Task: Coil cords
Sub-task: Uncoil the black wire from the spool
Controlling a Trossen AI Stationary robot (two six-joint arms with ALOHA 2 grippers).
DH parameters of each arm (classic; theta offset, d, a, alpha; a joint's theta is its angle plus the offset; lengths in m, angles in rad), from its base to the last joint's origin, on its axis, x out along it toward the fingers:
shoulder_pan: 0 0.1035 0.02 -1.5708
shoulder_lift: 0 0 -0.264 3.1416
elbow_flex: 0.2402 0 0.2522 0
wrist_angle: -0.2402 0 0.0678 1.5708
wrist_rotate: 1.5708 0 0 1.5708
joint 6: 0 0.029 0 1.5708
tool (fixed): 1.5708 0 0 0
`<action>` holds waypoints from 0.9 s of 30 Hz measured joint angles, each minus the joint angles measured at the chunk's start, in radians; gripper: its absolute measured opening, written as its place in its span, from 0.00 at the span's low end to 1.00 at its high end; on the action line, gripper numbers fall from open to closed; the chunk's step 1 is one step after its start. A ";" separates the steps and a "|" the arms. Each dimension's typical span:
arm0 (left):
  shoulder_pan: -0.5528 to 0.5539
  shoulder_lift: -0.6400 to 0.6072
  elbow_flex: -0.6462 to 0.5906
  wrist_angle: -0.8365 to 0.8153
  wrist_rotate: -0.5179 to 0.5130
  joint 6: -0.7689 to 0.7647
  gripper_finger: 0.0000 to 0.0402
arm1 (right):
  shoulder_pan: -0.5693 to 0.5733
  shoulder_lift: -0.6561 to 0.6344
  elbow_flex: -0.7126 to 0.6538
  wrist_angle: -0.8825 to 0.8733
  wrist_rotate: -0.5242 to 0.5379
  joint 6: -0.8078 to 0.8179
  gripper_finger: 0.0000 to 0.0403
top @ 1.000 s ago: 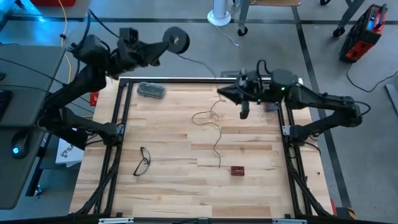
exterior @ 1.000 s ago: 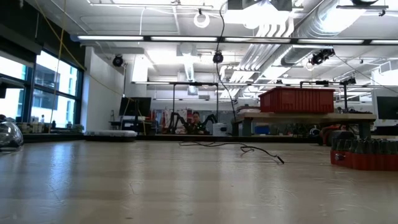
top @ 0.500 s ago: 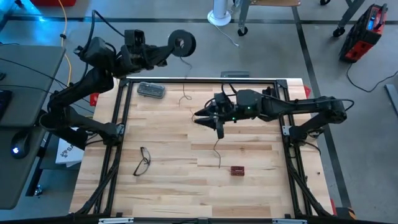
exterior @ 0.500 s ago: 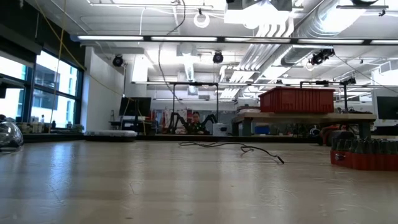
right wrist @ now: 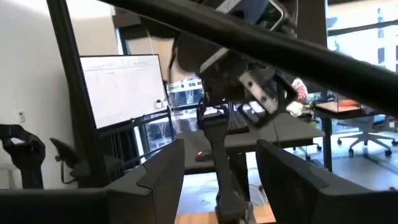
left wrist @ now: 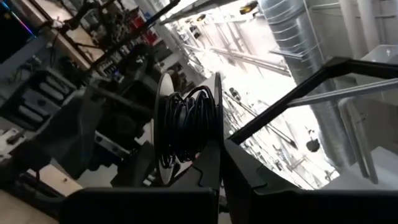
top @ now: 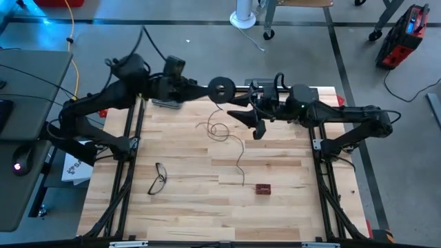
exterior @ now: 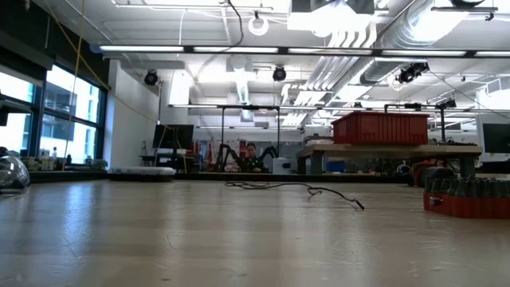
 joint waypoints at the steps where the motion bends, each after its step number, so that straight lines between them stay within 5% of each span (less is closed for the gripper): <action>1: -0.003 0.007 0.000 0.002 0.000 0.000 0.00 | 0.000 0.000 0.000 0.000 -0.009 0.000 0.47; 12: -0.005 0.062 0.000 0.077 0.001 -0.093 0.00 | 0.023 0.000 -0.001 -0.011 -0.041 0.000 0.45; 15: -0.004 0.065 0.000 0.073 0.002 -0.096 0.00 | 0.024 0.000 -0.001 -0.010 -0.026 0.000 0.36; 20: -0.004 0.049 0.000 0.076 -0.005 -0.094 0.00 | 0.035 0.000 -0.001 -0.015 -0.026 -0.004 0.05; 27: -0.023 0.051 -0.001 0.106 -0.048 -0.152 0.00 | 0.031 0.064 0.001 0.029 -0.025 -0.015 0.01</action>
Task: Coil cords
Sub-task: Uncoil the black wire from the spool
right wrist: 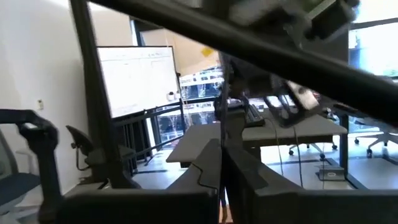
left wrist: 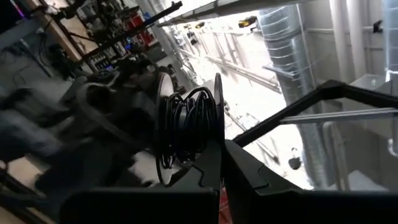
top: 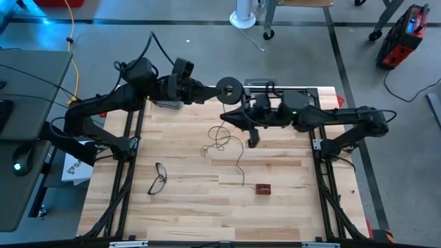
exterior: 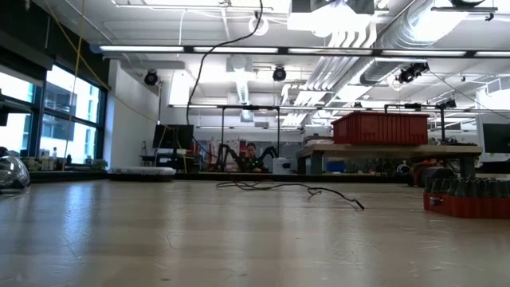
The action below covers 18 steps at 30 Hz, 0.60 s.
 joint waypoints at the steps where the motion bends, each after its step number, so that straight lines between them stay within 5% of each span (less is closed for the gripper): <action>1: -0.006 0.004 -0.001 0.006 -0.005 -0.021 0.00 | -0.006 0.016 0.000 0.015 0.000 0.007 0.01; 18: -0.081 0.008 0.001 0.033 -0.002 -0.167 0.00 | -0.159 0.131 -0.002 0.234 -0.046 0.128 0.00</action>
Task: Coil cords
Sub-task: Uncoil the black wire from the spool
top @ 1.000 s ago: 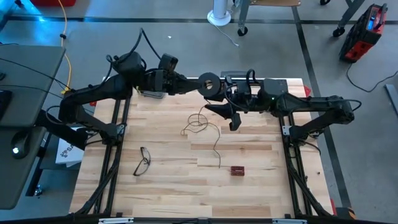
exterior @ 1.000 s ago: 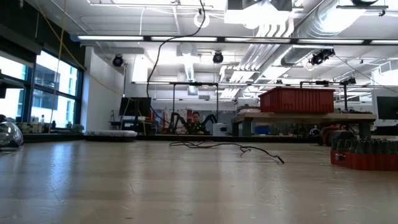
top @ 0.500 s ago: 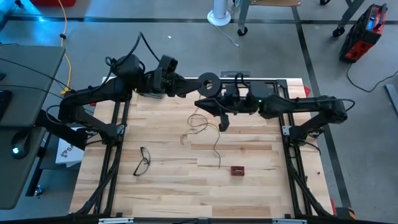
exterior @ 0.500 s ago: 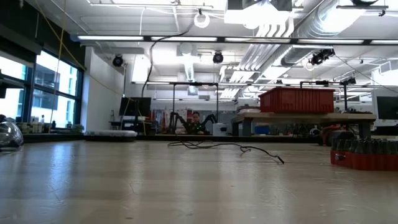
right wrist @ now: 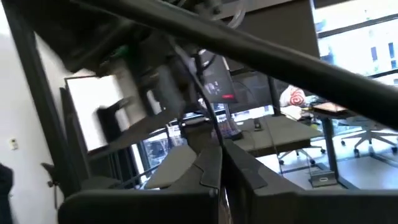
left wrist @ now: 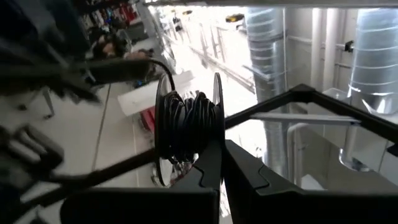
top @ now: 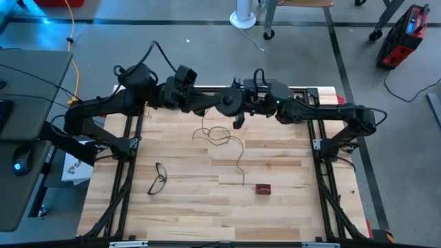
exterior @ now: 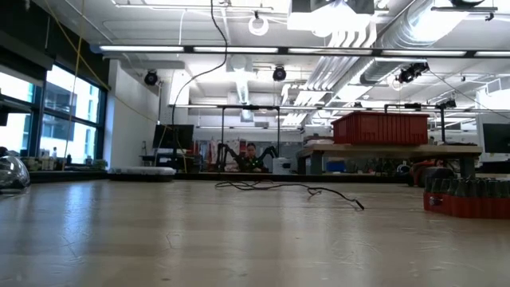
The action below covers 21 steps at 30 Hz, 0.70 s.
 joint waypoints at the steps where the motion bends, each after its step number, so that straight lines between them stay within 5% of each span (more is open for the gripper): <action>1: -0.001 -0.002 0.000 -0.016 0.008 -0.006 0.00 | -0.008 -0.006 0.000 -0.012 0.000 0.000 0.00; 6: -0.004 -0.068 0.000 -0.204 -0.007 0.034 0.00 | -0.057 -0.086 0.000 -0.120 0.000 -0.061 0.00; 11: 0.031 -0.161 0.000 -0.392 -0.141 0.136 0.00 | -0.114 -0.201 0.000 -0.278 0.005 -0.104 0.00; 21: 0.221 -0.209 0.000 -0.264 -0.214 0.196 0.00 | -0.014 -0.255 0.000 -0.337 -0.044 -0.079 0.00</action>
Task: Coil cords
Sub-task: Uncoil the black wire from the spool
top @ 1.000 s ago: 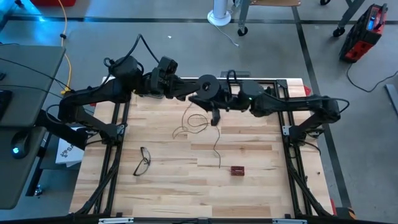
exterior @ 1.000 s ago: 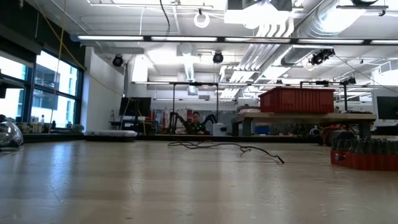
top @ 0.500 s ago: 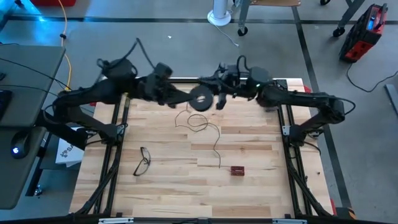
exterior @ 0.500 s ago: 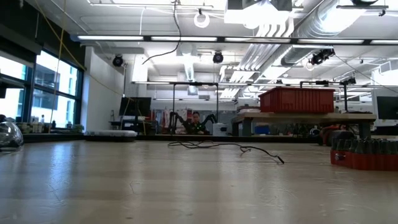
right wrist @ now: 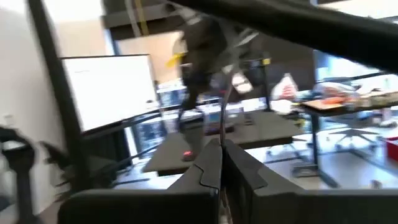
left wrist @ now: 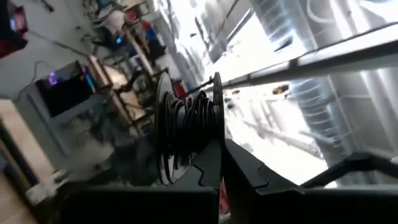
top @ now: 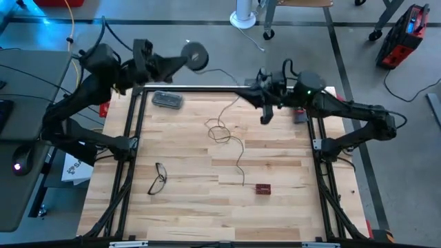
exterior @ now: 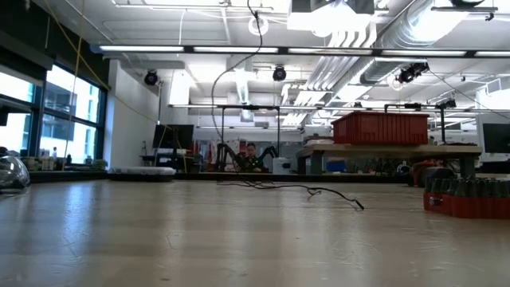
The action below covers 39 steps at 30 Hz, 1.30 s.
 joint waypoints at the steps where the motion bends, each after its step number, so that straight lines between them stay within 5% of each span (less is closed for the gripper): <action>1: 0.008 0.009 0.000 0.040 0.013 -0.011 0.00 | 0.017 0.010 0.000 0.008 0.001 0.001 0.00; 11: -0.040 0.169 -0.001 0.432 0.125 -0.250 0.00 | 0.104 0.199 0.000 0.230 0.071 0.043 0.00; 21: -0.143 0.252 -0.002 0.451 0.266 -0.347 0.00 | 0.024 0.300 0.000 0.284 0.040 0.111 0.00; 35: -0.260 0.142 -0.001 -0.060 0.255 -0.220 0.00 | -0.214 0.139 0.000 0.157 0.022 0.036 0.00; 39: -0.234 0.076 -0.001 -0.217 0.184 -0.151 0.00 | -0.259 0.060 0.000 0.028 0.011 -0.007 0.00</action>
